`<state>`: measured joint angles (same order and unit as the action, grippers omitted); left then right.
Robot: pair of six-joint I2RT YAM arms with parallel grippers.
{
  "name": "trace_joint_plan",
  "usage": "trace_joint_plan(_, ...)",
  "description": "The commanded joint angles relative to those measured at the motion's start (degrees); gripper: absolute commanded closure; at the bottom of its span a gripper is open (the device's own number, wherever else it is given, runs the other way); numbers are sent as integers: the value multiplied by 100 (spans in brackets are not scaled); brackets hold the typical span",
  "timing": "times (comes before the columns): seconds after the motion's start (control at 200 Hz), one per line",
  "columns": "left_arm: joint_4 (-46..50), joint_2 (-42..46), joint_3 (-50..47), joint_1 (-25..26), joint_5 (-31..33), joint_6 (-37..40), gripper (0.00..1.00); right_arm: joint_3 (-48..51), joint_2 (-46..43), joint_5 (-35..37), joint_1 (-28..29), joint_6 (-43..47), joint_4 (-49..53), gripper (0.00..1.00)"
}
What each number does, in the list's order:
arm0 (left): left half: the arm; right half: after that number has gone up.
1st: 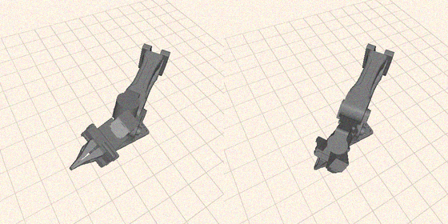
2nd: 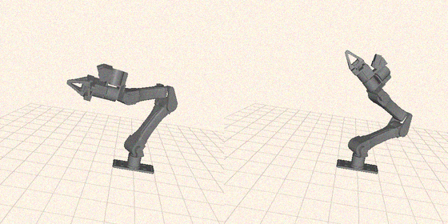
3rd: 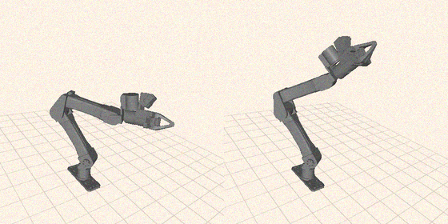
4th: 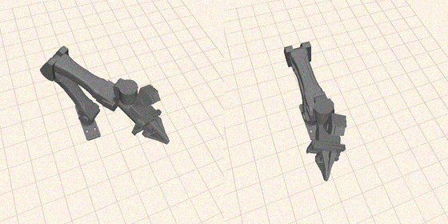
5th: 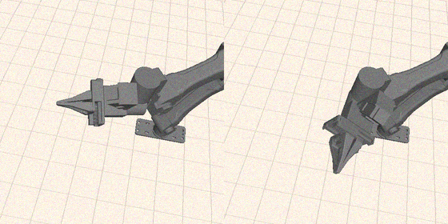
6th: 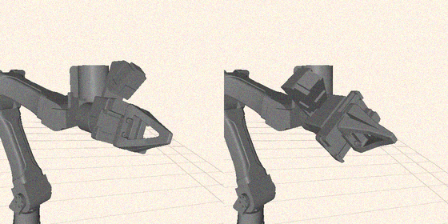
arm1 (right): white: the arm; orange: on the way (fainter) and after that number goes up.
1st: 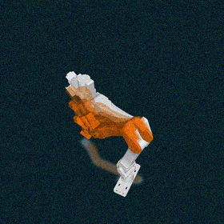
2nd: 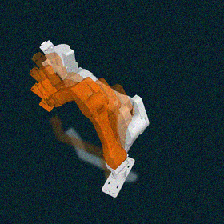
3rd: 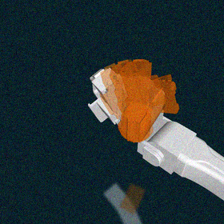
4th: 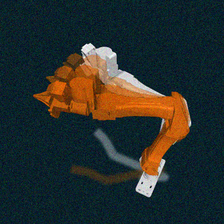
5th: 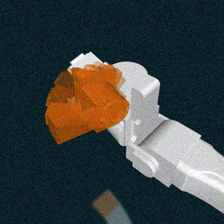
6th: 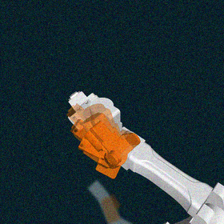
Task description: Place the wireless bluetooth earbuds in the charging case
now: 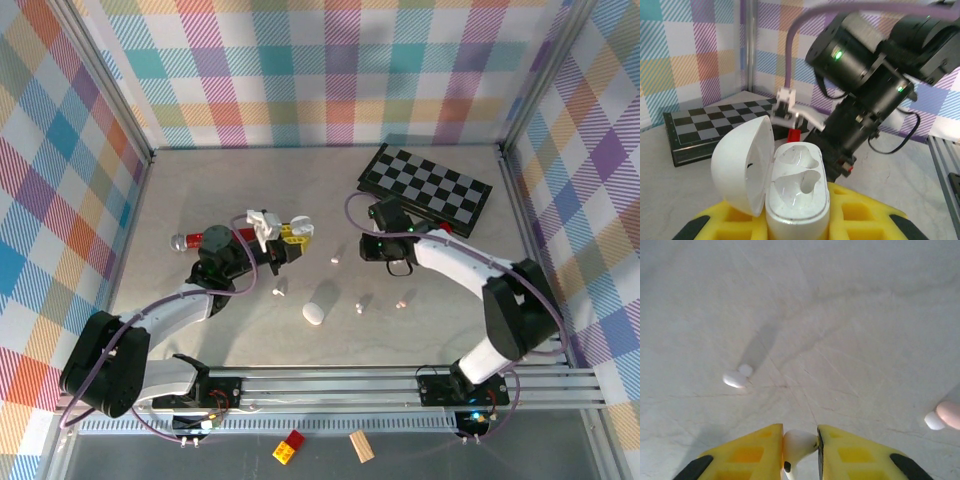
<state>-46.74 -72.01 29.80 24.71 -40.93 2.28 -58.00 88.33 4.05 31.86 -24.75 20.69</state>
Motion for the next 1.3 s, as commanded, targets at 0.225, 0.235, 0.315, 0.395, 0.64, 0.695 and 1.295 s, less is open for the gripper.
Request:
trace_joint_plan(0.225, -79, -411, 301, 372, 464, 255, 100, 474, -1285, -2, -13, 365, -1321, 78)
trace_joint_plan(0.235, -80, -424, 310, 382, 476, 255, 100, 487, -1315, -12, -15, 366, -1337, 78)
trace_joint_plan(0.315, -84, -531, 391, 485, 579, 286, 100, 533, -1537, -114, -13, 395, -1454, 78)
trace_joint_plan(0.395, -82, -691, 485, 597, 653, 316, 100, 561, -1709, -233, -13, 426, -1534, 78)
trace_joint_plan(0.64, 124, -1245, 909, 909, 829, 334, 100, 634, -2085, -696, -10, 509, -1818, 78)
trace_joint_plan(0.695, 138, -1335, 978, 962, 862, 334, 100, 662, -2165, -841, -21, 507, -1902, 78)
trace_joint_plan(1.295, 582, -1781, 1599, 1368, 876, 686, 100, 723, -2154, -1293, -22, 420, -2193, 79)
